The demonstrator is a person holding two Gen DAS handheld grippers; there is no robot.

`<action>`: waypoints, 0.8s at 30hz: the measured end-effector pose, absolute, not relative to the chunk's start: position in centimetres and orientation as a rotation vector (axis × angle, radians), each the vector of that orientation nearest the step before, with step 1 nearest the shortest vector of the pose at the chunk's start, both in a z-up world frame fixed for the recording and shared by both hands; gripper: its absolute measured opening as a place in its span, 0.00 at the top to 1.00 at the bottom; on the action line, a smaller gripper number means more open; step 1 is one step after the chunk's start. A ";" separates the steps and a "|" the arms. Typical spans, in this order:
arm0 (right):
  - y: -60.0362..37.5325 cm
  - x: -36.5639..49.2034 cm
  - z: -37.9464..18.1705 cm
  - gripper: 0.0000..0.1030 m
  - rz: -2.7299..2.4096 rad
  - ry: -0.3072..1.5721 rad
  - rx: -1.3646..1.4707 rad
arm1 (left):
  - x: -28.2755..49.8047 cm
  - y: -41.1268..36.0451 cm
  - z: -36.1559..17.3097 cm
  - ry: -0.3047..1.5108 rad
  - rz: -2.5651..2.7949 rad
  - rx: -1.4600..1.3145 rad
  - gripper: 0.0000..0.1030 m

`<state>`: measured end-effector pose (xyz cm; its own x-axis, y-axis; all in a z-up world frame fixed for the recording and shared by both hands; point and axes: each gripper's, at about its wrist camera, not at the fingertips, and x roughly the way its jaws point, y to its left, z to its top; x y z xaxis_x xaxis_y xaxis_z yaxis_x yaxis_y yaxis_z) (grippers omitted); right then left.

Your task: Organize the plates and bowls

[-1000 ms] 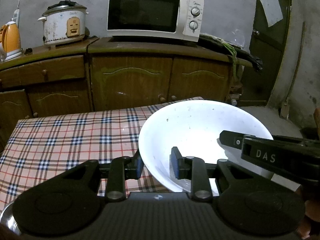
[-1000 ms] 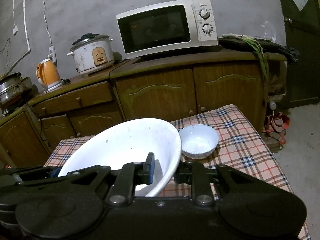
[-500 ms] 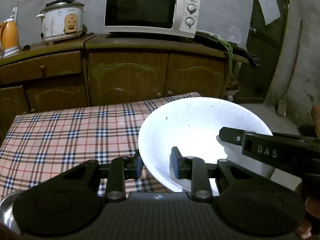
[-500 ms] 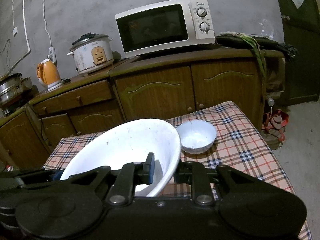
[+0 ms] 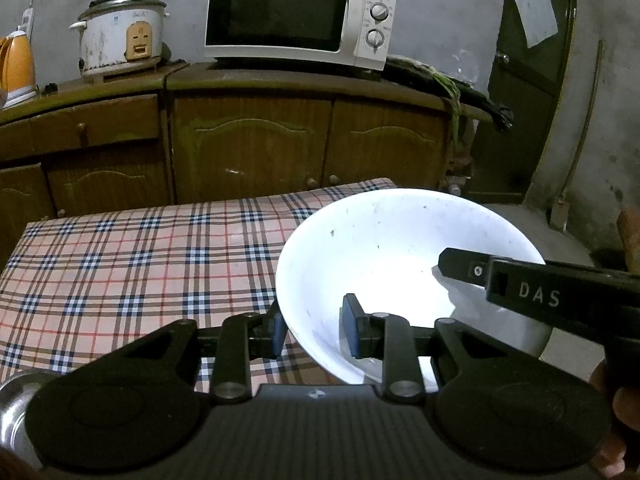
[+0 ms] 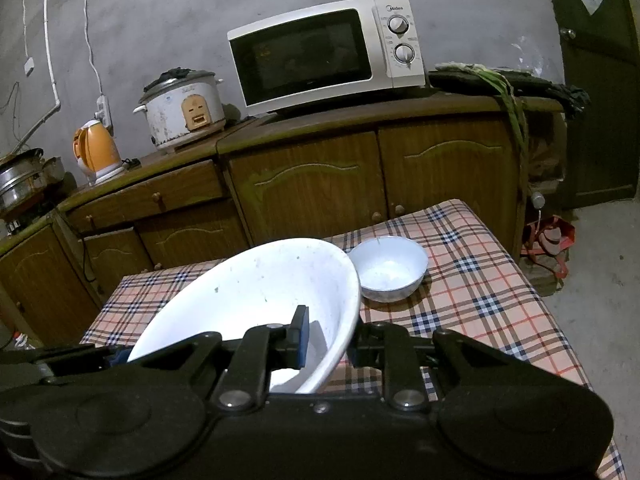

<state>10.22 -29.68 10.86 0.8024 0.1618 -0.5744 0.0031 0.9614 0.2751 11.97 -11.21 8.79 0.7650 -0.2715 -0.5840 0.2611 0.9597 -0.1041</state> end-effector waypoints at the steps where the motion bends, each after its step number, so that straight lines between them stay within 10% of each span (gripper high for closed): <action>1: -29.7 10.2 10.9 0.76 0.086 0.635 0.271 | 12.0 -11.2 8.8 0.638 -0.291 -0.018 0.73; 24: -30.2 8.9 9.9 0.76 0.070 0.650 0.283 | 11.5 -11.5 7.6 0.665 -0.309 -0.029 0.73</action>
